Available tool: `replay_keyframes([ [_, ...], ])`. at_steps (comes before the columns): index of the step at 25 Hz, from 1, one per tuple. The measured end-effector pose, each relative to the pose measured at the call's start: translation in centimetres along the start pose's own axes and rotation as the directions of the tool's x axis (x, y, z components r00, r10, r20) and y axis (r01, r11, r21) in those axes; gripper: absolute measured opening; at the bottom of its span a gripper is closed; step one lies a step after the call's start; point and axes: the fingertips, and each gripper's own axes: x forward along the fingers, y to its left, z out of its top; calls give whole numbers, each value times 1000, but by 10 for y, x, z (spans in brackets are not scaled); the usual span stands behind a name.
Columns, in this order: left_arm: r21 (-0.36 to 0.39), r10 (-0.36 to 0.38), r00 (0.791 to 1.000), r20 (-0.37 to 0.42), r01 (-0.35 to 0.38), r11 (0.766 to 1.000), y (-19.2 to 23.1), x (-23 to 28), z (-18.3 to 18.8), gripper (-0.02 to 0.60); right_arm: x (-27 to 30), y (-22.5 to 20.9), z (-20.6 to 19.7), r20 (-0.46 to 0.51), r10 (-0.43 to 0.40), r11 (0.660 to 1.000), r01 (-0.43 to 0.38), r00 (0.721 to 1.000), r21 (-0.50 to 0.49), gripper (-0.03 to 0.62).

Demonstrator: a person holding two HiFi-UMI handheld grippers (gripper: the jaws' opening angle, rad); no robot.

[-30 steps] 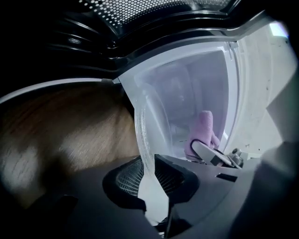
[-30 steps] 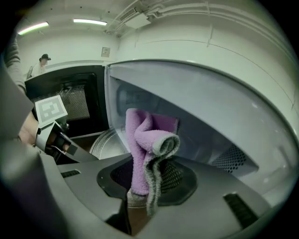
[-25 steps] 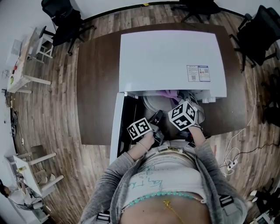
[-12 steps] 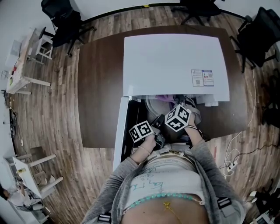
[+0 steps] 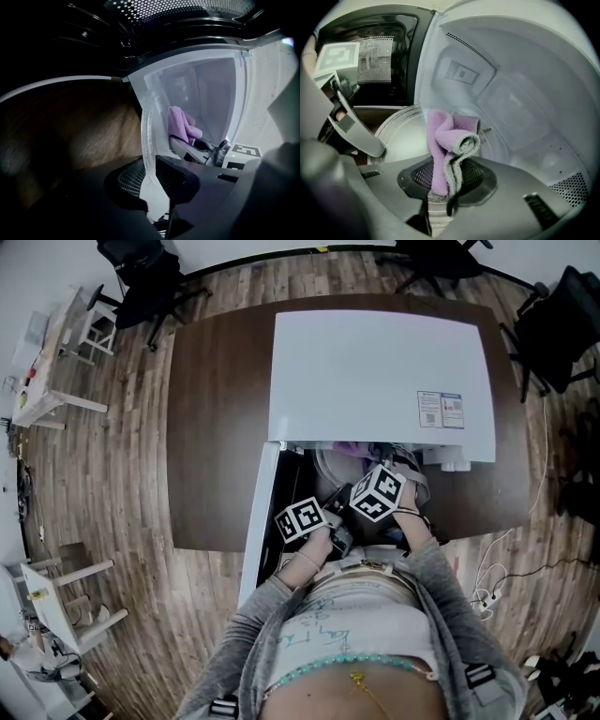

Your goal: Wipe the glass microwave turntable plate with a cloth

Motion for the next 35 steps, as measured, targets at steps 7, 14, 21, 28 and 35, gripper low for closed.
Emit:
replay_keyframes([
  [7, -12, -5, 1000, 1, 5, 1000, 0, 0, -1, 72, -5, 18, 2, 6, 23, 998, -23, 1000, -56, 117],
  [14, -13, -13, 1000, 4, 13, 1000, -2, -1, 0, 72, -6, 32, 14, 38, 42, 994, -39, 998, -99, 117],
  [21, -6, -41, 999, 6, 41, 999, -8, 2, -1, 69, -2, 29, 19, 41, 54, 992, -49, 998, -112, 117],
  [28, -18, -41, 999, 6, 42, 999, -7, 3, -1, 67, 1, 26, 24, 51, 43, 991, -36, 998, -128, 117],
  [35, -17, -44, 999, 7, 44, 999, -7, 4, -1, 67, 10, 16, 31, 61, 25, 990, -16, 998, -140, 117],
])
